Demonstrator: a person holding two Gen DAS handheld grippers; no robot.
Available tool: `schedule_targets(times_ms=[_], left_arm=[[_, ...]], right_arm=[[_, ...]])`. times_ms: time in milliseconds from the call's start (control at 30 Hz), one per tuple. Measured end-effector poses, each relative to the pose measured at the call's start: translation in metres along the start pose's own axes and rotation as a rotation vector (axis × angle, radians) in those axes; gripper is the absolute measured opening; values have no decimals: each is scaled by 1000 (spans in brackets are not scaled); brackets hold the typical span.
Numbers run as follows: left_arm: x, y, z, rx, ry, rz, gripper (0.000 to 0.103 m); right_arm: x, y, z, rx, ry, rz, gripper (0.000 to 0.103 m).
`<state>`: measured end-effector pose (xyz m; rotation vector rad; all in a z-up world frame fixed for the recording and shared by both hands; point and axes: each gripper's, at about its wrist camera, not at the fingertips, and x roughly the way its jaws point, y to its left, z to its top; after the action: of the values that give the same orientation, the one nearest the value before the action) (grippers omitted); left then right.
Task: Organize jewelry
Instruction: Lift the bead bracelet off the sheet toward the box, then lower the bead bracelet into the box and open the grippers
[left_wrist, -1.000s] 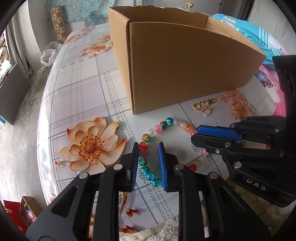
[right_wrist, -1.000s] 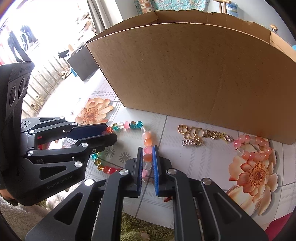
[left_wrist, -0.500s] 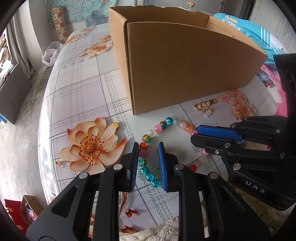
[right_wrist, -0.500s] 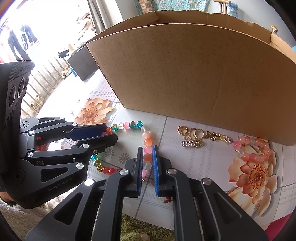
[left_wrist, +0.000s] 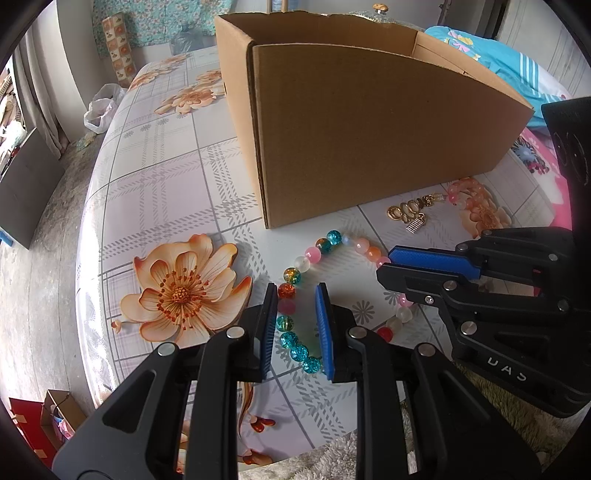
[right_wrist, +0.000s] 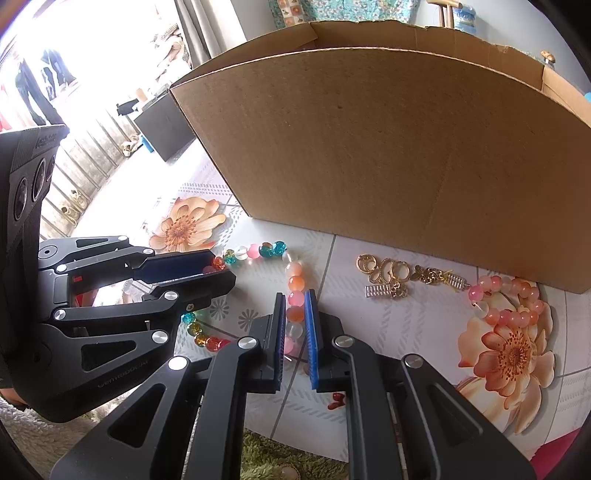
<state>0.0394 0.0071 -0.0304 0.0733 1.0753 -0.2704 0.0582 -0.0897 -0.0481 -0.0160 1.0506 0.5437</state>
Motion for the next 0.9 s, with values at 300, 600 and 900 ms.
schedule_targets(times_ms=[300, 600, 900], left_arm=[[-2, -6, -3, 22, -16, 45, 9], [-32, -2, -4, 13, -71, -2, 9], [-114, -15, 15, 63, -245, -104, 9]], right_arm=[[-2, -4, -6, 15, -10, 28, 10], [-28, -9, -12, 10, -90, 59, 10], [-96, -12, -3, -12, -263, 143, 10]])
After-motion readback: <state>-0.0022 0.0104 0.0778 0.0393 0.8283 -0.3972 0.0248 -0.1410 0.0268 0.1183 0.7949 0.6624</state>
